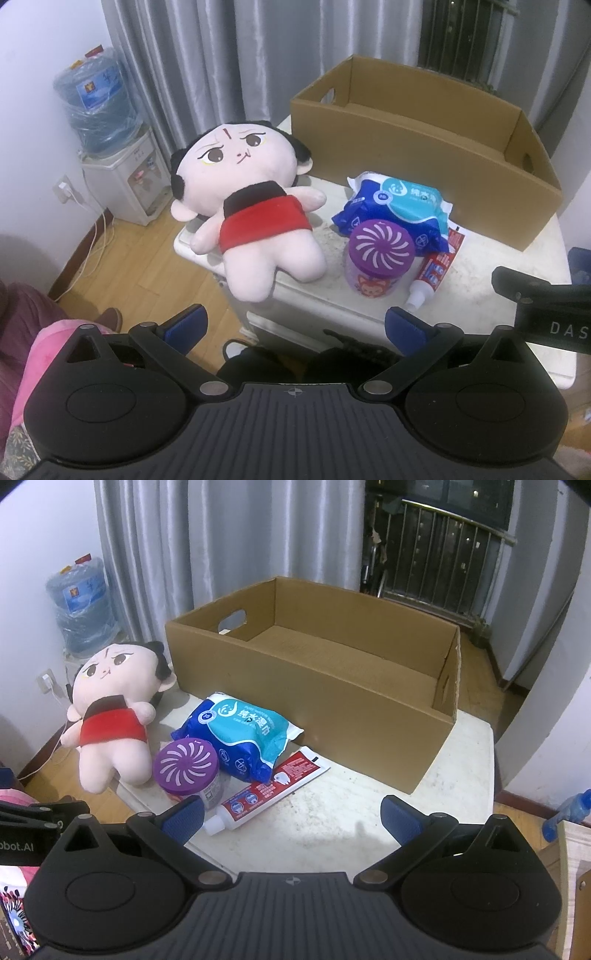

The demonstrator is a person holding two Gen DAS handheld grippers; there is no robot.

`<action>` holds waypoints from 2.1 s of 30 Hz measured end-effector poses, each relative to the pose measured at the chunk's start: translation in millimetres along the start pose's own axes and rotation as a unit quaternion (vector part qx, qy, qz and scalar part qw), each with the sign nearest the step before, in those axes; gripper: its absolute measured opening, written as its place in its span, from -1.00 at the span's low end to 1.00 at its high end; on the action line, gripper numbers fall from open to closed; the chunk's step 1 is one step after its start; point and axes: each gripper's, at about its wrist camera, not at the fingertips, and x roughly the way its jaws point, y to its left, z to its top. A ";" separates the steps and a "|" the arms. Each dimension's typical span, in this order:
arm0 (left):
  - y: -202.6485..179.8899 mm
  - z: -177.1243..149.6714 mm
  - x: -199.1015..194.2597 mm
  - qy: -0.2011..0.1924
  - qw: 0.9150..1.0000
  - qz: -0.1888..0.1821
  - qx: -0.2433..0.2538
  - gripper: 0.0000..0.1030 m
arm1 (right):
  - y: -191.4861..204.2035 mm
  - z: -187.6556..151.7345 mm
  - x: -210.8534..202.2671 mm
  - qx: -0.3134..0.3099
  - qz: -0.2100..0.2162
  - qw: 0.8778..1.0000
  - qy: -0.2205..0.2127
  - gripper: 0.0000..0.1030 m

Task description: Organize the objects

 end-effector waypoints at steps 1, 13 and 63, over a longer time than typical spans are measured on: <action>1.3 -0.5 -0.2 0.000 1.000 -0.001 0.000 0.99 | 0.1 0.3 -0.1 0.000 0.000 1.000 0.000 1.00; 5.0 0.1 -1.3 0.001 1.000 -0.001 -0.001 0.99 | 0.8 1.8 0.5 -0.004 -0.001 1.000 0.000 1.00; -15.4 18.4 49.4 -0.016 0.995 -0.098 -0.011 0.99 | -39.5 30.7 50.7 0.015 0.095 0.995 -0.040 1.00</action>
